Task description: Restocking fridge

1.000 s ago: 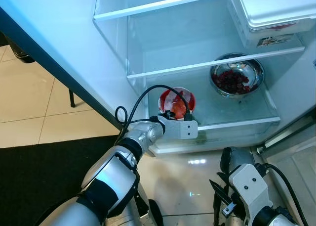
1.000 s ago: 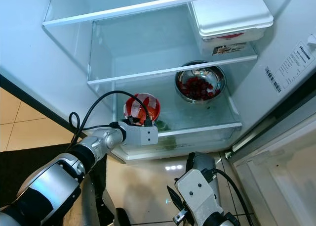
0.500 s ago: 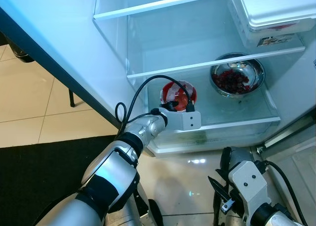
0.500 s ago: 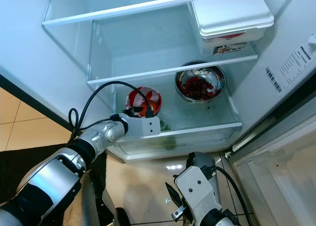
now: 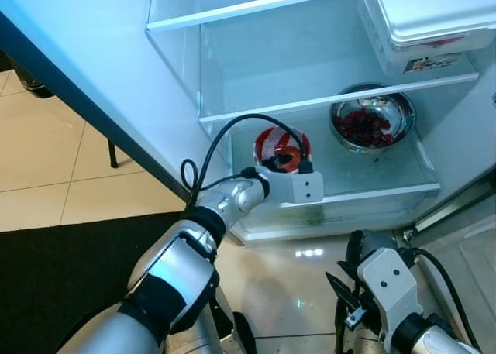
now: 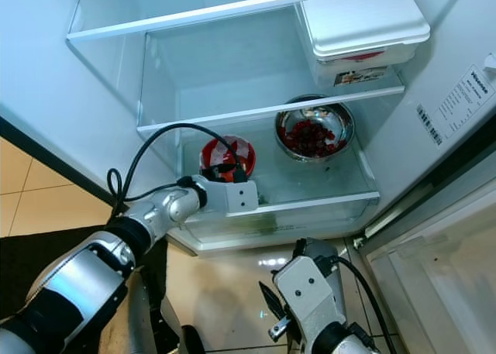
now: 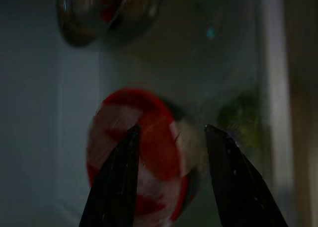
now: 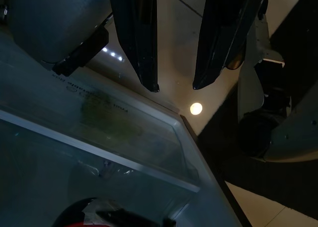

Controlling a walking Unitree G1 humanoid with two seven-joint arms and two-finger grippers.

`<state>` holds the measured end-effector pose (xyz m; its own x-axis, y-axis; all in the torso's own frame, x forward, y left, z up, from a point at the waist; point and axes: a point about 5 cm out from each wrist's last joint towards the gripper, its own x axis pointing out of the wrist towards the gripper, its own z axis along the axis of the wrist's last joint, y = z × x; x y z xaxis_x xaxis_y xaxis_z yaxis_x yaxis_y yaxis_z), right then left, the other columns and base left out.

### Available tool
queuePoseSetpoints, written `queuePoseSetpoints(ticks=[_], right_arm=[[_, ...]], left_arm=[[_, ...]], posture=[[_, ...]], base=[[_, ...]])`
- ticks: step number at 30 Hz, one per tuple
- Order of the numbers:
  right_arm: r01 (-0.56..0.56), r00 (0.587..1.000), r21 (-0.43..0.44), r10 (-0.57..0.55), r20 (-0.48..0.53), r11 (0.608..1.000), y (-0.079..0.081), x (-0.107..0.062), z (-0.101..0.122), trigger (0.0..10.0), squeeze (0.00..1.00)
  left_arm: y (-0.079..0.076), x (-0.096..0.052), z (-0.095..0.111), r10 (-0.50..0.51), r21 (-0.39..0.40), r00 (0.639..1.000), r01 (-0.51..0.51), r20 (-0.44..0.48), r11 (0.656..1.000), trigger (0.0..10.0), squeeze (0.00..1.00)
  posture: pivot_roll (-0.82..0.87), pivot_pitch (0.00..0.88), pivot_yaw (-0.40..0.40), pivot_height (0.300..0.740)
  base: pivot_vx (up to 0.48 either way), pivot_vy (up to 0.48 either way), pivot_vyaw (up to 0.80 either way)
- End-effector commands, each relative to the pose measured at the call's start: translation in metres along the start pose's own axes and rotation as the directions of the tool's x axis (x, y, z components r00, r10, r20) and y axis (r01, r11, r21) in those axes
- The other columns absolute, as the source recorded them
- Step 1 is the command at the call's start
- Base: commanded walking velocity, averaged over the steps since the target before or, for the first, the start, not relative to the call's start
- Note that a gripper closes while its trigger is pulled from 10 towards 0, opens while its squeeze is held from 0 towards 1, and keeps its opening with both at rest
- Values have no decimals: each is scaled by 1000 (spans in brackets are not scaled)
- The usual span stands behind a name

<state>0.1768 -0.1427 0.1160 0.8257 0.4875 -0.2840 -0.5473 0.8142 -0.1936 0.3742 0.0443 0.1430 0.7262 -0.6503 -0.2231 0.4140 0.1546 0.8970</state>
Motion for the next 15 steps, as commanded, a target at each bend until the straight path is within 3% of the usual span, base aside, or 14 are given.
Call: queuePoseSetpoints(ticks=[1,11,12,13,14,15], right_arm=[[-18,1000,27,18,-15,999,5,-1,-6,10000,0],[-18,1000,25,18,-1,1000,2,3,-5,10000,0],[-18,1000,26,18,1,999,3,3,-5,10000,0],[-18,1000,27,18,1,999,3,3,-5,10000,0],[-18,1000,27,18,1,999,3,3,-5,10000,0],[-18,1000,30,18,6,999,3,3,-4,10000,0]], left_arm=[[-9,-4,-3,-20,-2,1000,20,18,1000,10000,0],[-13,-3,12,-29,-20,989,33,143,999,10000,0],[-22,-3,16,-54,-35,984,61,168,998,4863,0],[-29,-3,18,-74,-46,981,84,180,995,667,0],[-29,-3,18,-74,-46,981,84,180,995,667,0],[-47,-3,22,-119,-61,975,132,188,989,0,0]], posture=[[-192,391,170,304],[-182,384,167,304],[-179,385,170,304],[-177,386,169,304],[-177,386,169,304],[-174,387,169,304]], base=[[0,0,0],[0,0,0],[0,0,0],[0,0,0],[0,0,0],[0,0,0]])
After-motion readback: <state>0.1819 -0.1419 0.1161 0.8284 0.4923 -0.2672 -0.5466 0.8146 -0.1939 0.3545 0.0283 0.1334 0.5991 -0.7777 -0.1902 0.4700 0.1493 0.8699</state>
